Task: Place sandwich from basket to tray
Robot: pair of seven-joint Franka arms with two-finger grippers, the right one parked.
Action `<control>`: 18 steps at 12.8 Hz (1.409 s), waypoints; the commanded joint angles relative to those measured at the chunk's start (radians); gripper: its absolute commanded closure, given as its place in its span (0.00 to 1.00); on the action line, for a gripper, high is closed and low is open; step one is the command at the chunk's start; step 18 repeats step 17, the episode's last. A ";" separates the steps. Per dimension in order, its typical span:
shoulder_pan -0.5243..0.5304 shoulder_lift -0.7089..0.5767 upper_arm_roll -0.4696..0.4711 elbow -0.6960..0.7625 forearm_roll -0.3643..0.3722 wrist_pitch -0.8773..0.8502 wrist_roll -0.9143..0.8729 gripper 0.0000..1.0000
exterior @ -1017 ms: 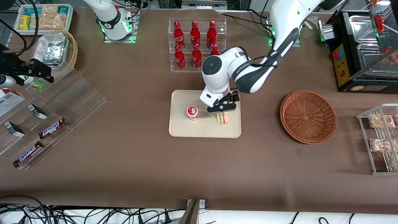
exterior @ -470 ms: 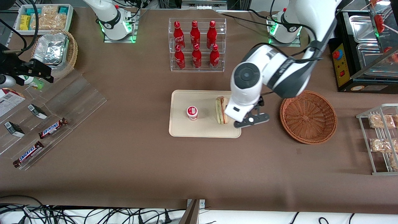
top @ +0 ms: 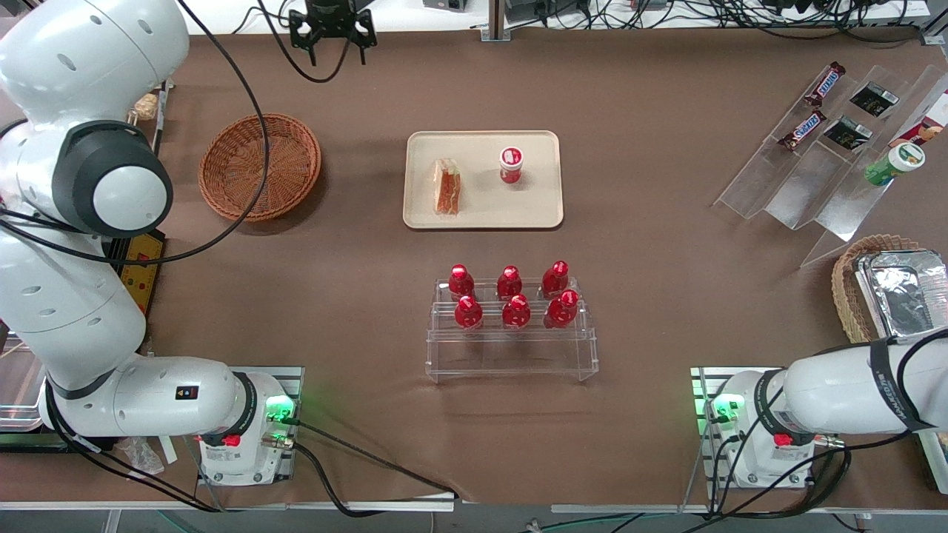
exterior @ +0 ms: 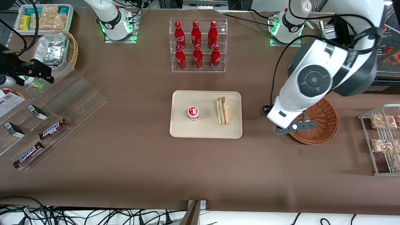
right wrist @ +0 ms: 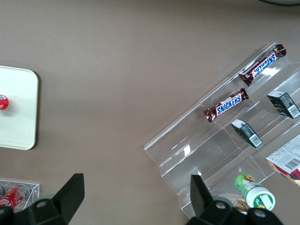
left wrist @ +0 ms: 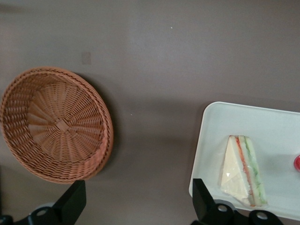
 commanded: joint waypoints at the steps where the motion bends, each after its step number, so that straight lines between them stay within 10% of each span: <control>1: -0.005 -0.042 0.071 -0.005 -0.066 -0.050 0.158 0.00; 5: -0.016 -0.114 0.275 -0.009 -0.218 -0.064 0.441 0.00; 18: -0.022 -0.097 0.489 -0.011 -0.247 -0.044 0.741 0.00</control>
